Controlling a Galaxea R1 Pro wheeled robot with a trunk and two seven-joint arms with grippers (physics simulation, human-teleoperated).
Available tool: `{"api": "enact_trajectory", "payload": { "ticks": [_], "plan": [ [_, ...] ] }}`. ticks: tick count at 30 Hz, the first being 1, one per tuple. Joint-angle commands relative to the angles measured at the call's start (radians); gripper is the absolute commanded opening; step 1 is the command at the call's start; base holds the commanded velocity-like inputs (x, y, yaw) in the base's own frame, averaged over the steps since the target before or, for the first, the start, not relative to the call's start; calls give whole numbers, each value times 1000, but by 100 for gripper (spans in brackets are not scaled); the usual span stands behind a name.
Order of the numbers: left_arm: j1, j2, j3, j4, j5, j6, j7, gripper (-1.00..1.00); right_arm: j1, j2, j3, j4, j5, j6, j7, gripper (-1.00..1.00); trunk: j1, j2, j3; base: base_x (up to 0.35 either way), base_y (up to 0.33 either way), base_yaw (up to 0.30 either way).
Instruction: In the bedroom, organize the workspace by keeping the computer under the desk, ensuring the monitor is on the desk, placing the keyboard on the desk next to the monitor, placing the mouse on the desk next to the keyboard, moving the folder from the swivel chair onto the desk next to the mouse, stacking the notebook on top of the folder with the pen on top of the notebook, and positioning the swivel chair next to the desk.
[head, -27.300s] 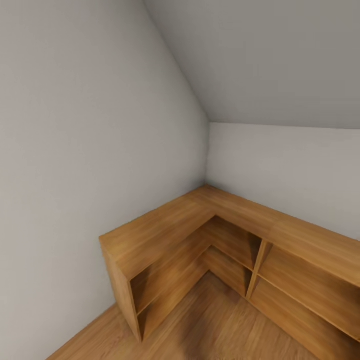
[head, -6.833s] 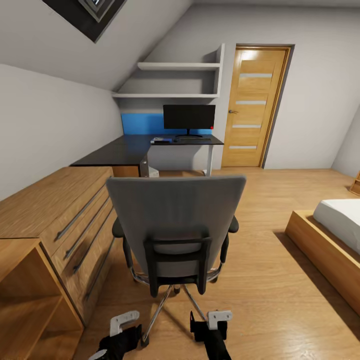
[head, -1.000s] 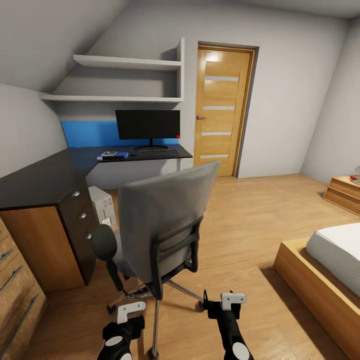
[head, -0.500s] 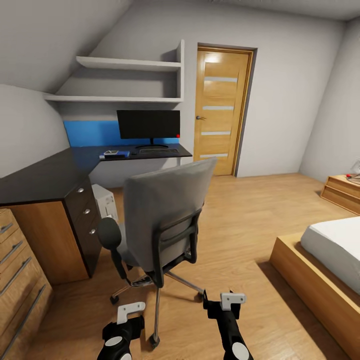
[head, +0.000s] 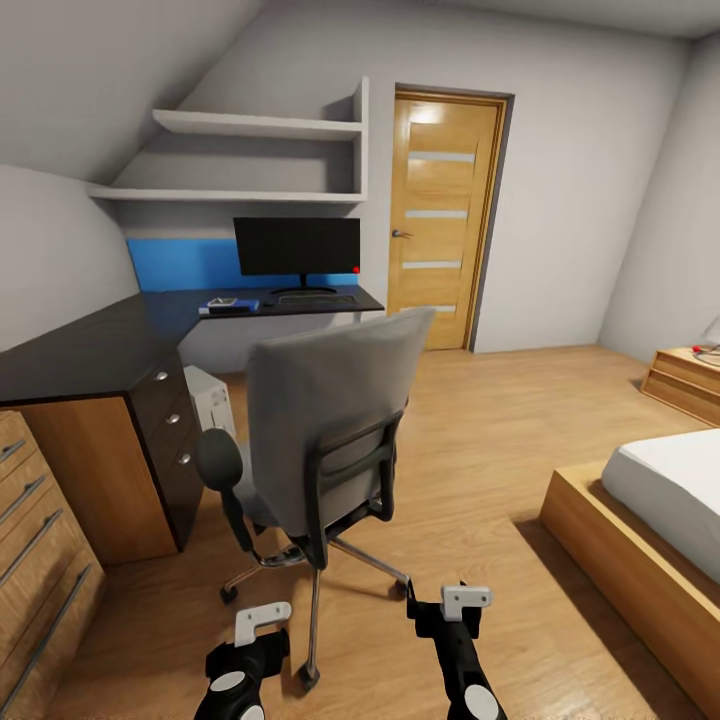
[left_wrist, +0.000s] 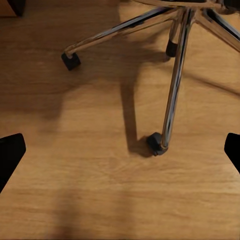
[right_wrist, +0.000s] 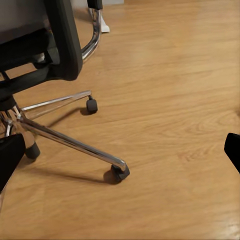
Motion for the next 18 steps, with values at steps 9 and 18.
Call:
{"api": "enact_trajectory", "payload": {
  "ticks": [9,18],
  "plan": [
    [-1,1,-4,-2,5,3,8,100,-2,-1,5,-1,-10,-7,-5,100,34,-64,-29,0,0,0],
    [-2,1,-5,-1,5,3,4,100,-2,0,5,-1,-12,-7,-5,100,38,-71,-32,0,0,0]
  ]
}}
